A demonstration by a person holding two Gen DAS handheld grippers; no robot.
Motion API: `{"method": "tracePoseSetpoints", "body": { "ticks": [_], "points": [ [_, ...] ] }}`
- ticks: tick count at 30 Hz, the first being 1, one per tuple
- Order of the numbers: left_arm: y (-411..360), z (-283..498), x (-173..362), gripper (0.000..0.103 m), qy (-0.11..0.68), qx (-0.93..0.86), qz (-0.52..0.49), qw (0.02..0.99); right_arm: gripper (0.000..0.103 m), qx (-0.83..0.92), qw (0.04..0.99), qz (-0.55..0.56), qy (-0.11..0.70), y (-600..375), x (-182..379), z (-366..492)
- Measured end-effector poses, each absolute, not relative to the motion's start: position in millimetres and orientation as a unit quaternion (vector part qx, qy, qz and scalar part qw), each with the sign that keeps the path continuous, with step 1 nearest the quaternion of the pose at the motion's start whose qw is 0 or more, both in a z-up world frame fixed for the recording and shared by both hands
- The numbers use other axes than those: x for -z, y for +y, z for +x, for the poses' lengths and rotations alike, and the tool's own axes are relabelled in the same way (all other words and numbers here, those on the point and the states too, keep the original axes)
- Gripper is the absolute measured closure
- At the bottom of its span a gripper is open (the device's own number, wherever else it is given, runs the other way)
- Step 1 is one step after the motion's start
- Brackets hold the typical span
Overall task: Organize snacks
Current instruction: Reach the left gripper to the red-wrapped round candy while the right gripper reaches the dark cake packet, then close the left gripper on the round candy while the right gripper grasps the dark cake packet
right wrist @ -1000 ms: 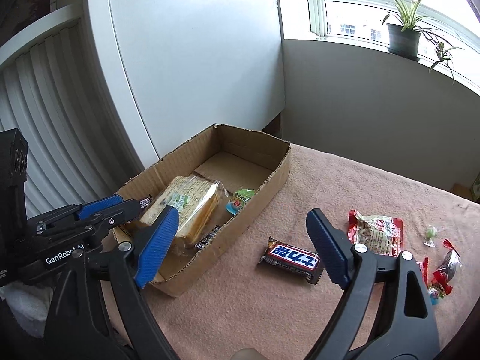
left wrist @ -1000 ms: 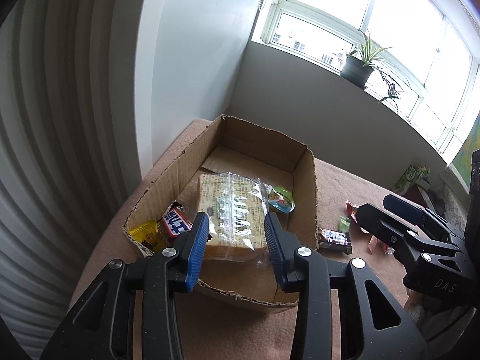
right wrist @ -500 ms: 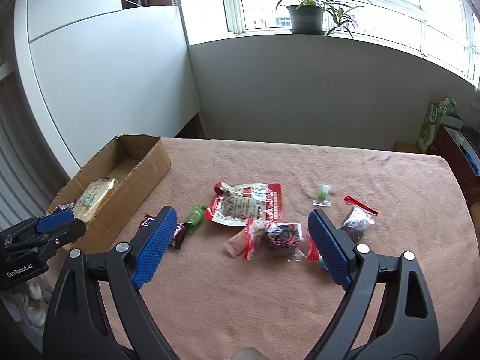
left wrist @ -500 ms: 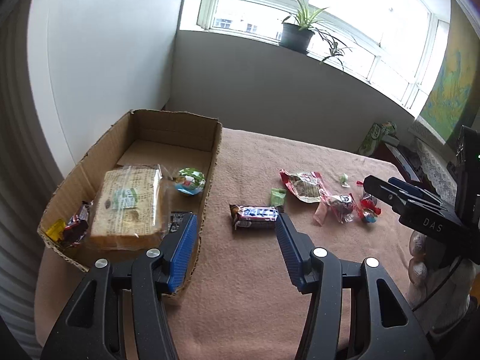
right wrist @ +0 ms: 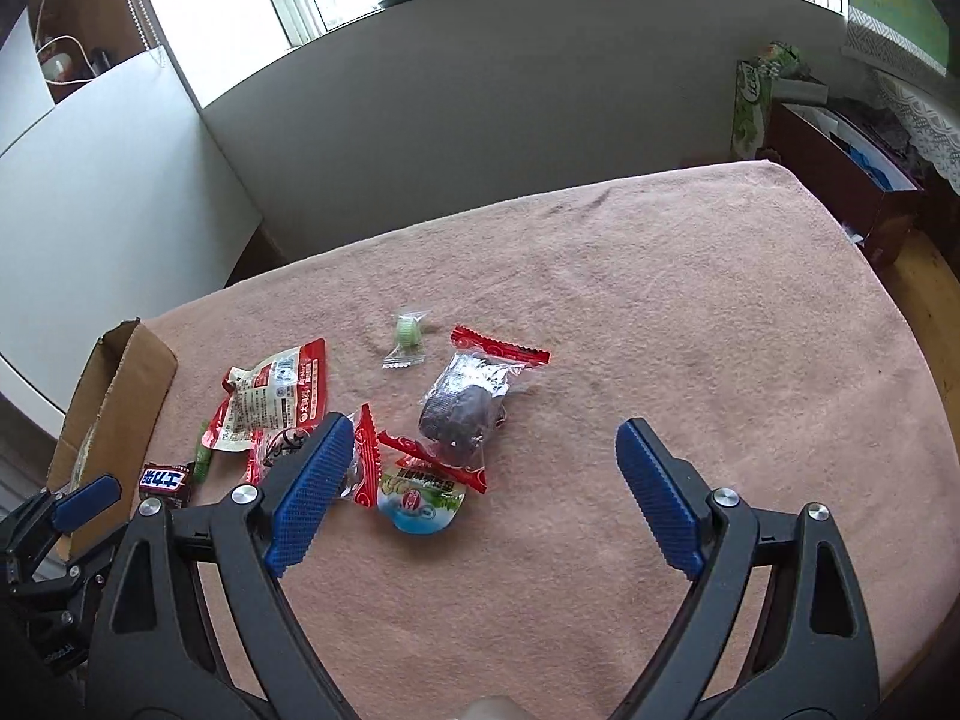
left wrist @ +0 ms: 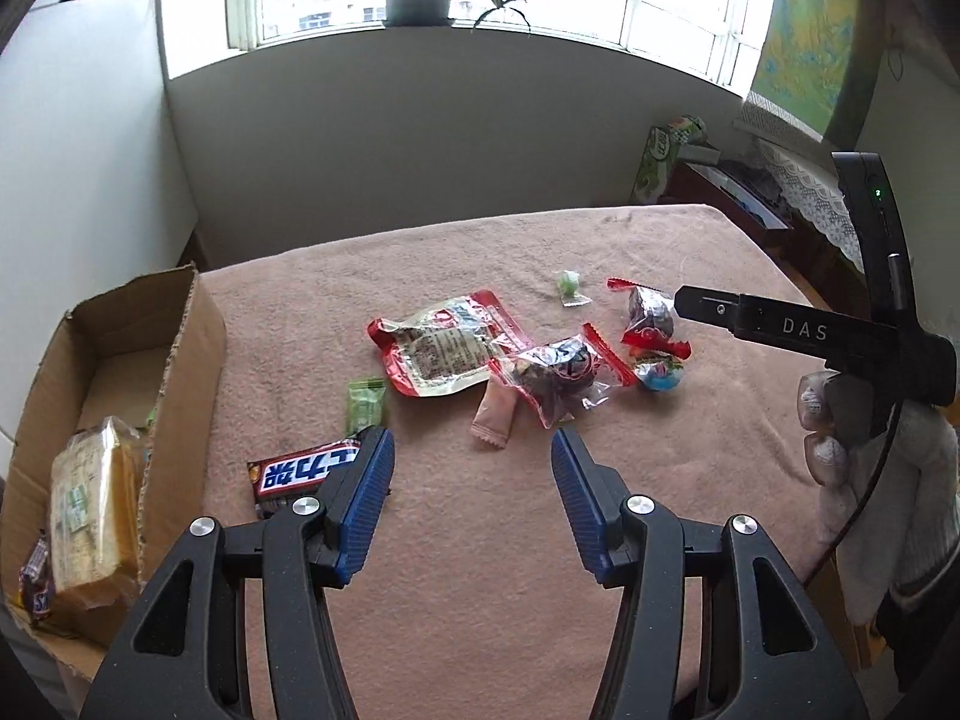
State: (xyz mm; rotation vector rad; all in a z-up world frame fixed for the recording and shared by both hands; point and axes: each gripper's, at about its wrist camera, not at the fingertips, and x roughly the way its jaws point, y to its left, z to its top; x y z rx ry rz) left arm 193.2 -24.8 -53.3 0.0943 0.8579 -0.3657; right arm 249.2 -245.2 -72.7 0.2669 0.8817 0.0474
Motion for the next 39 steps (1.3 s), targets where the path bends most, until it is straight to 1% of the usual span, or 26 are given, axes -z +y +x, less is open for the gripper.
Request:
{"method": "tracePoseSetpoints", "body": {
  "ticks": [5,9,16,17,18,25,28,29,32,36,38,39],
  "points": [
    [-55,218,57,0.049,0.427,0.216,0.05,0.877,0.012,-0.035,0.881,0.162,0.442,-248,82,264],
    [-69,240,68,0.049,0.443,0.218,0.044,0.868,0.012,-0.042,0.875,0.163,0.454,-246,87,276],
    [-85,252,82,0.049,0.451,0.227,0.08,0.859,0.012,-0.051,0.861,0.162,0.48,-242,101,295],
    [-87,253,85,0.049,0.454,0.229,0.085,0.857,0.014,-0.052,0.86,0.16,0.482,-240,103,296],
    [-88,253,88,0.049,0.457,0.23,0.089,0.855,0.019,-0.052,0.859,0.157,0.484,-239,105,297],
    [-100,246,98,0.049,0.463,0.247,0.114,0.843,0.037,-0.049,0.861,0.132,0.488,-238,106,299],
    [-105,240,100,0.056,0.463,0.247,0.128,0.841,0.05,-0.057,0.86,0.132,0.49,-240,105,297],
    [-106,238,101,0.059,0.464,0.248,0.13,0.841,0.057,-0.059,0.859,0.132,0.491,-242,106,295],
    [-109,235,101,0.061,0.464,0.251,0.129,0.84,0.063,-0.07,0.857,0.138,0.491,-245,108,293],
    [-108,230,93,0.061,0.454,0.248,0.136,0.845,0.064,-0.075,0.858,0.138,0.49,-249,106,288],
    [-105,227,86,0.06,0.443,0.246,0.146,0.85,0.064,-0.081,0.858,0.135,0.489,-251,106,286],
    [-106,228,83,0.057,0.44,0.245,0.152,0.851,0.065,-0.083,0.858,0.137,0.488,-253,106,284]
  ]
}}
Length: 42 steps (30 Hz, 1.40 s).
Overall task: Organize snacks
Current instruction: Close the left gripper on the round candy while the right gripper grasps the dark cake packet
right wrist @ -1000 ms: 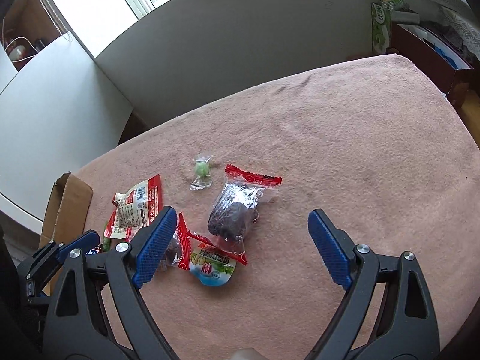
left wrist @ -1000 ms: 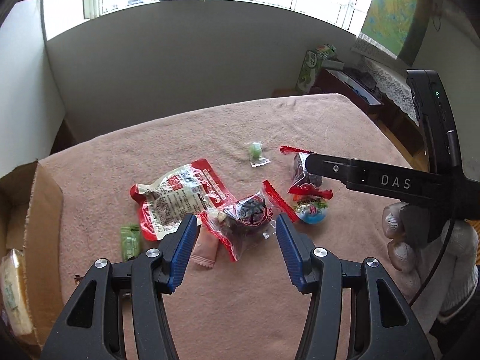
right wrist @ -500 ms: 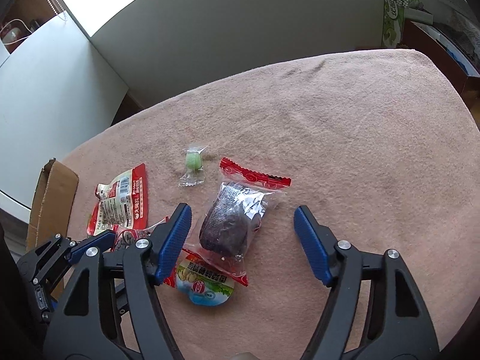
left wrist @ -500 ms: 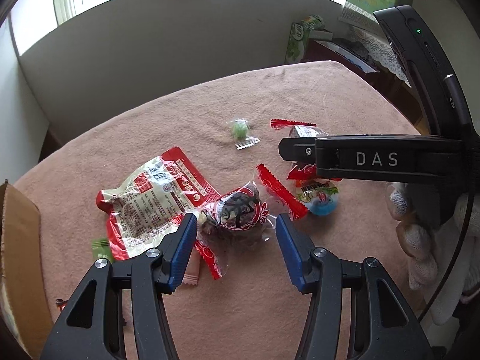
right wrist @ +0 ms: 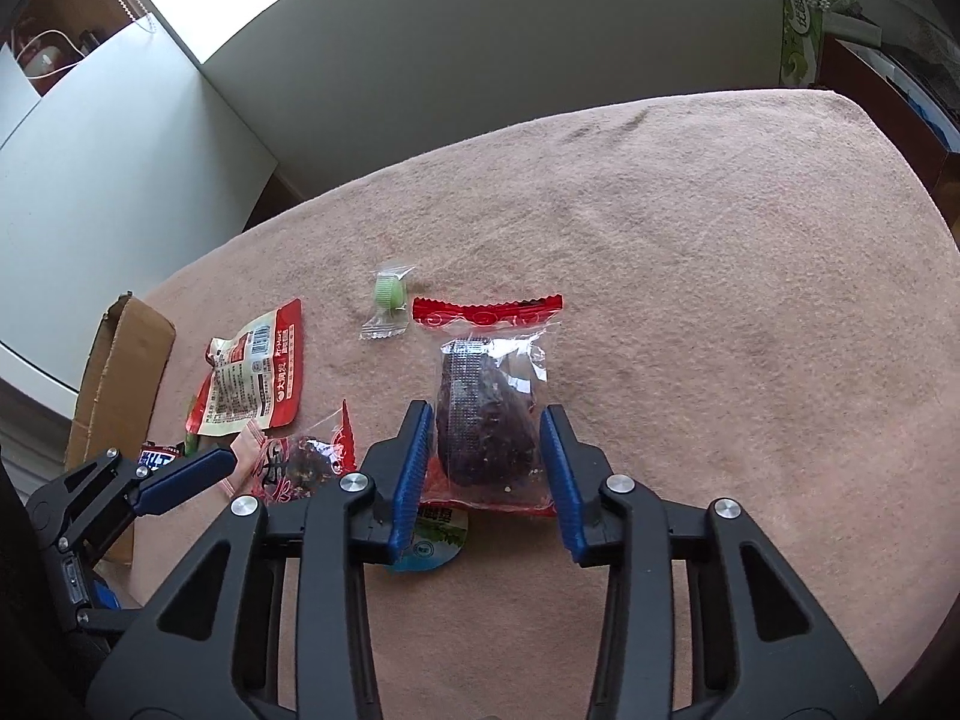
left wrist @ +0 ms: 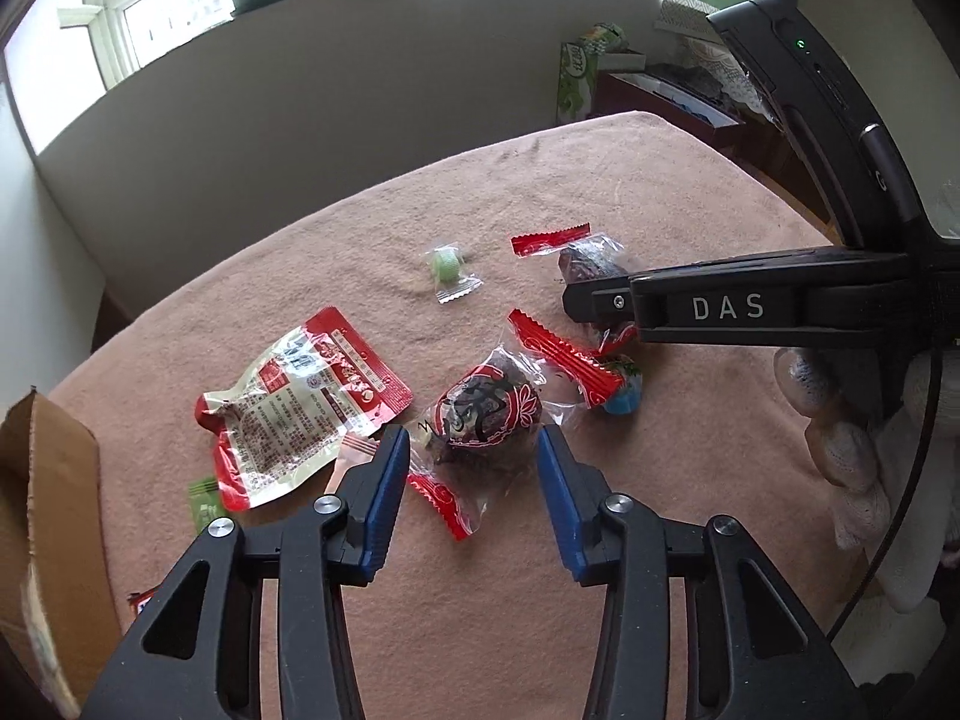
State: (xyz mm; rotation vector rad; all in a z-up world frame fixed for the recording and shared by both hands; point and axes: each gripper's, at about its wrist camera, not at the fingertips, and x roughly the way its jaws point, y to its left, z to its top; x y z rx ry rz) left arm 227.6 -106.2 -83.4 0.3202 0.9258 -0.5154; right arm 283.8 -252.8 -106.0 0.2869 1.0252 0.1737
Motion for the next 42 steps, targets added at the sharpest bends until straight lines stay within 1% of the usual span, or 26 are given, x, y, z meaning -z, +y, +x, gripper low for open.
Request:
{"method": "tracePoseSetpoints", "body": {
  "ticks": [1,2,9,12,13,22,24,25,28,34,42],
  "points": [
    [-108,229,82,0.047,0.437,0.241,0.16,0.852,0.065,-0.085,0.858,0.139,0.487,-255,106,281],
    [-110,232,81,0.042,0.435,0.237,0.166,0.853,0.065,-0.087,0.858,0.143,0.485,-258,105,279],
    [-128,246,93,0.042,0.454,0.224,0.174,0.844,0.065,-0.098,0.86,0.156,0.476,-279,105,263],
    [-131,246,95,0.048,0.457,0.214,0.161,0.848,0.065,-0.104,0.86,0.157,0.474,-288,106,256],
    [-131,246,94,0.056,0.457,0.214,0.155,0.849,0.065,-0.105,0.86,0.158,0.473,-290,106,255],
    [-131,235,93,0.06,0.461,0.184,0.137,0.857,0.065,-0.11,0.861,0.159,0.471,-307,102,241],
    [-129,230,95,0.073,0.466,0.174,0.14,0.856,0.065,-0.11,0.86,0.158,0.472,-308,102,237],
    [-128,228,95,0.074,0.468,0.174,0.139,0.855,0.065,-0.111,0.86,0.159,0.472,-309,102,236],
    [-123,223,97,0.074,0.47,0.167,0.135,0.856,0.065,-0.111,0.859,0.155,0.474,-308,100,234],
    [-116,226,94,0.077,0.48,0.165,0.095,0.856,0.066,-0.103,0.863,0.141,0.475,-307,89,227],
    [-107,211,67,0.077,0.455,0.19,0.061,0.868,0.066,-0.085,0.878,0.136,0.451,-310,61,191]
  ]
}}
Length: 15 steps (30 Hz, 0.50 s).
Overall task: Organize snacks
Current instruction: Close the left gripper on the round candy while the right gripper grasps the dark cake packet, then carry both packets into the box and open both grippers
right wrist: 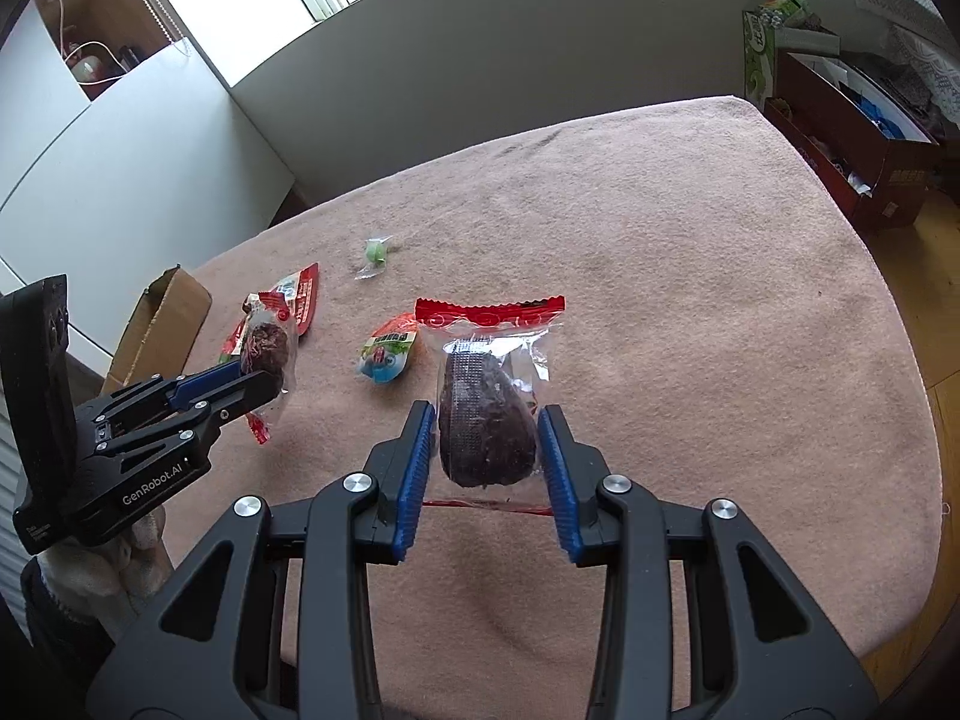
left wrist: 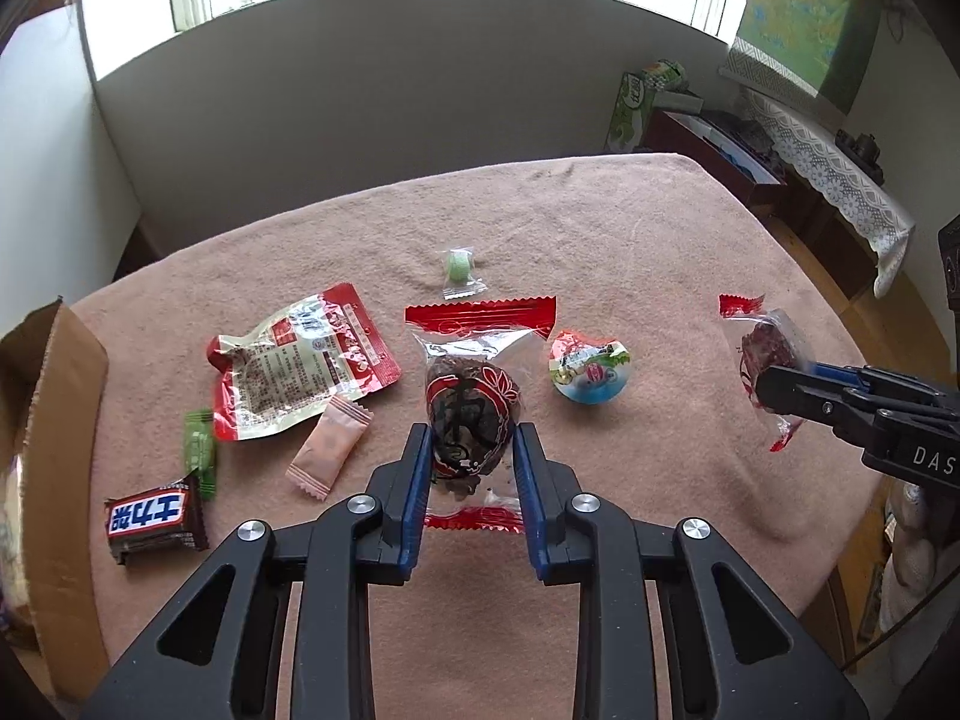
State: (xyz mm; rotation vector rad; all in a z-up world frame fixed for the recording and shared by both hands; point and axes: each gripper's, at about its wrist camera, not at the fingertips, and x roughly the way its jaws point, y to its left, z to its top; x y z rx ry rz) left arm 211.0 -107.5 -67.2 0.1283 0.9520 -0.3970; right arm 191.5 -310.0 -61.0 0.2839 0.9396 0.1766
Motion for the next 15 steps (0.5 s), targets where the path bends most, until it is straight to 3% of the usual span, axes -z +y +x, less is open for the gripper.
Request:
{"method": "tracePoseSetpoints", "body": {
  "ticks": [8,15],
  "points": [
    [-77,162,17,0.077,0.392,0.225,0.075,0.889,0.066,-0.078,0.897,0.139,0.412,-268,20,157],
    [19,119,-17,0.077,0.35,0.214,0.048,0.911,0.066,-0.125,0.909,0.113,0.381,-168,-14,135]
  ]
}}
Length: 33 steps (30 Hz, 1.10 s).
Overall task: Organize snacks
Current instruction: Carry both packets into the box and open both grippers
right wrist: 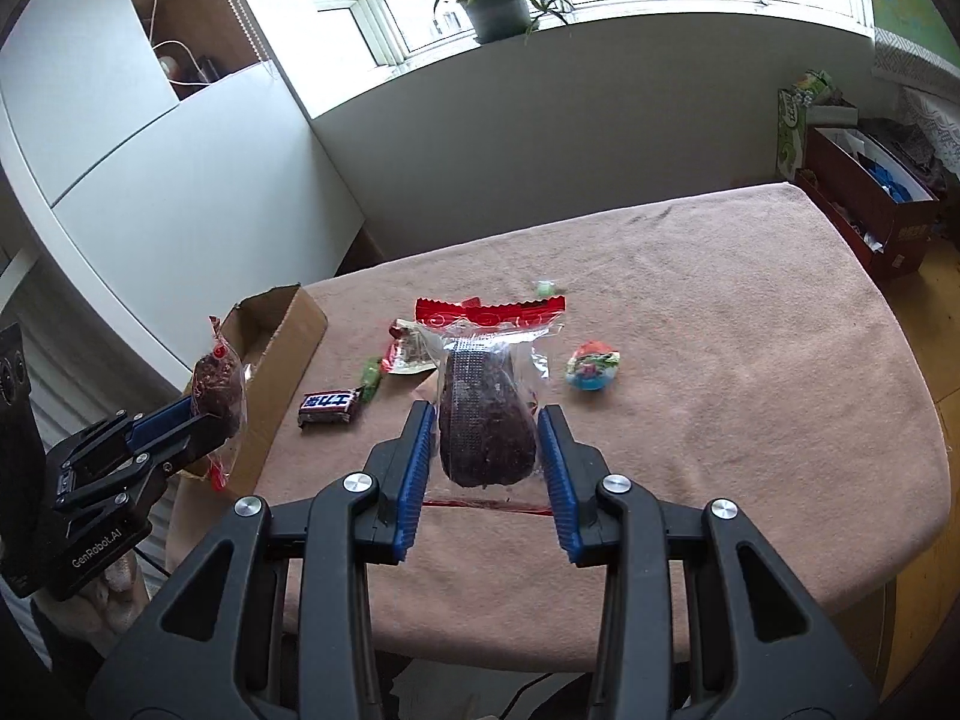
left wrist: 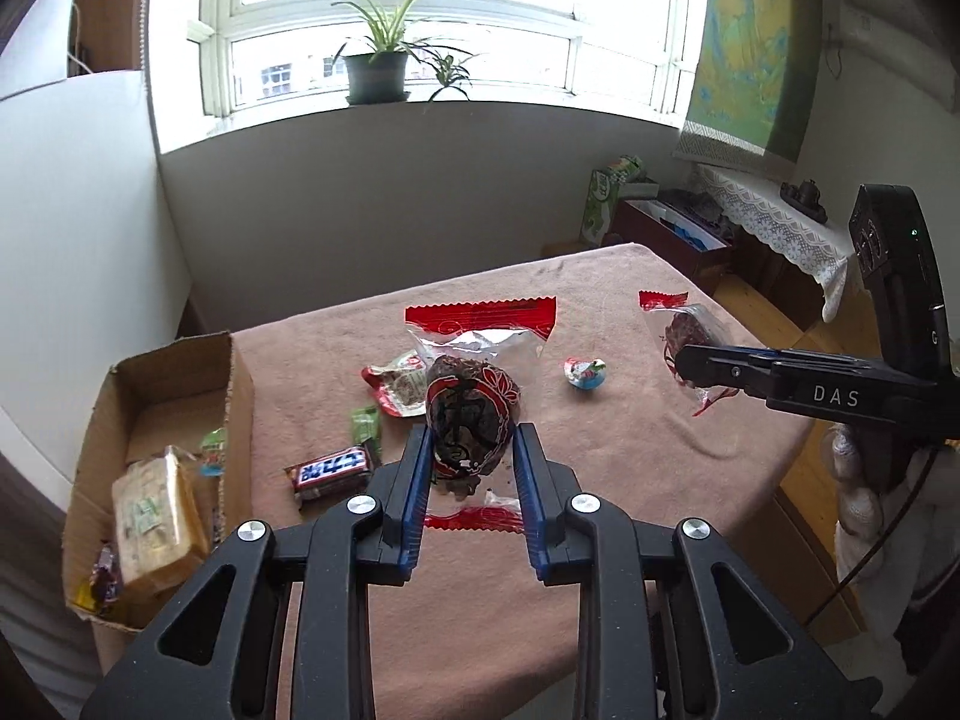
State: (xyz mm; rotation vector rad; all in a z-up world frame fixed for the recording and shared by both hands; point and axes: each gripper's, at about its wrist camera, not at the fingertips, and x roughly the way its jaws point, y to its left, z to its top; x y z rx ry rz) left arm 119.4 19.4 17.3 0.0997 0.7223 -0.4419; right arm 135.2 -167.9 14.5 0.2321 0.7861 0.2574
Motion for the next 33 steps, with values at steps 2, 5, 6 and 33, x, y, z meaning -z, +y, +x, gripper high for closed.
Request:
{"method": "tracePoseSetpoints", "body": {
  "ticks": [2,5,6,33],
  "points": [
    [52,112,-19,0.077,0.347,0.196,0.045,0.916,0.066,-0.15,0.909,0.097,0.377,-131,-20,132],
    [97,103,-18,0.077,0.344,0.153,0.041,0.925,0.066,-0.192,0.904,0.074,0.375,-73,-24,131],
    [112,101,-17,0.077,0.345,0.141,0.038,0.927,0.066,-0.205,0.902,0.066,0.374,-55,-24,131],
    [227,159,32,0.07,0.391,0.016,-0.039,0.919,0.034,-0.287,0.857,-0.03,0.427,108,37,216]
  ]
}}
